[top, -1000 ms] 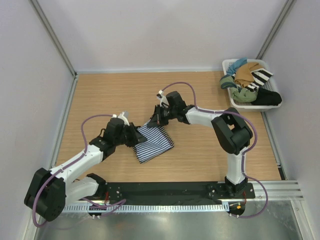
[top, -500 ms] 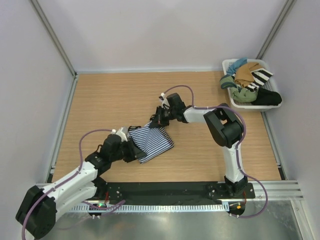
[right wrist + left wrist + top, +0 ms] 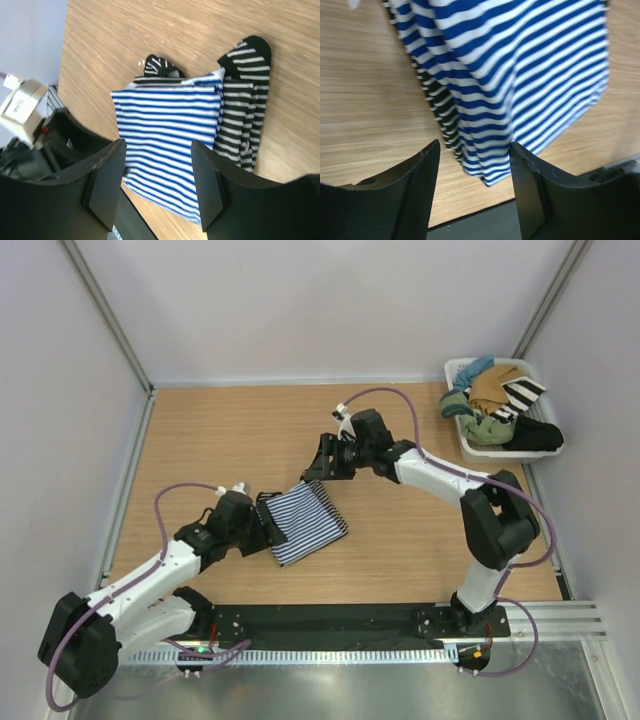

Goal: Fold and stack the tank tops
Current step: Neatly place the folded tank top to the corner

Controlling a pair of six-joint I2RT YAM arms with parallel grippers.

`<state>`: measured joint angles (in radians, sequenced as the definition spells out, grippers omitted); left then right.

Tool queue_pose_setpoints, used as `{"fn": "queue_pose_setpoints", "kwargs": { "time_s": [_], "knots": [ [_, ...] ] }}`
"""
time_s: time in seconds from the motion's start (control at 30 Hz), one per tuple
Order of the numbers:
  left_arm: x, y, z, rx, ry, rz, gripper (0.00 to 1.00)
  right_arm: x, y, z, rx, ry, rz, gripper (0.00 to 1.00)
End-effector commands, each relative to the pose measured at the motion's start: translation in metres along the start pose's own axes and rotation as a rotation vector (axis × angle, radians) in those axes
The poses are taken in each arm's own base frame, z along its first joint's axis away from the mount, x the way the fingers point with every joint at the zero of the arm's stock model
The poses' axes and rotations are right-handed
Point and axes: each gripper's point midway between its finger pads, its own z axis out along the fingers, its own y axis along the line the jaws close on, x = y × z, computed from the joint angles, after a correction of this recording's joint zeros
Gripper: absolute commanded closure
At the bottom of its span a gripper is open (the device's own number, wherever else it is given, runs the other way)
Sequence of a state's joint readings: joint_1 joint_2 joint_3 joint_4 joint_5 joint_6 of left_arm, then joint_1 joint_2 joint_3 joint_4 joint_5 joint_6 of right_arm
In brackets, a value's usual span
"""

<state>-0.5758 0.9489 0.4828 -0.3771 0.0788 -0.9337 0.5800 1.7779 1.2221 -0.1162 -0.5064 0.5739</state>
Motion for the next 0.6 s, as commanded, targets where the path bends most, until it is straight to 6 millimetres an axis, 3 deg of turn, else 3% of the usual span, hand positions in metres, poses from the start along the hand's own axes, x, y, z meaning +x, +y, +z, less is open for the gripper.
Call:
{"fn": "queue_pose_setpoints", "kwargs": {
  "time_s": [0.0,0.17,0.43,0.53,0.57],
  "knots": [
    [-0.010,0.019,0.005,-0.114,-0.043,0.015,0.42,0.010,-0.012,-0.026,0.086,-0.017,-0.044,0.39],
    [-0.022,0.022,0.012,-0.106,-0.084,-0.035,0.49,0.021,-0.023,-0.049,0.127,-0.040,-0.044,0.39],
    [-0.033,0.015,0.023,-0.055,-0.123,-0.092,0.48,0.061,-0.040,-0.067,0.153,0.003,-0.019,0.39],
    [-0.036,0.011,0.021,-0.044,-0.129,-0.096,0.49,0.078,-0.058,-0.067,0.208,0.048,-0.013,0.34],
    [-0.034,0.012,0.019,-0.049,-0.124,-0.092,0.48,0.086,-0.063,-0.065,0.211,0.070,-0.002,0.26]
  ]
}}
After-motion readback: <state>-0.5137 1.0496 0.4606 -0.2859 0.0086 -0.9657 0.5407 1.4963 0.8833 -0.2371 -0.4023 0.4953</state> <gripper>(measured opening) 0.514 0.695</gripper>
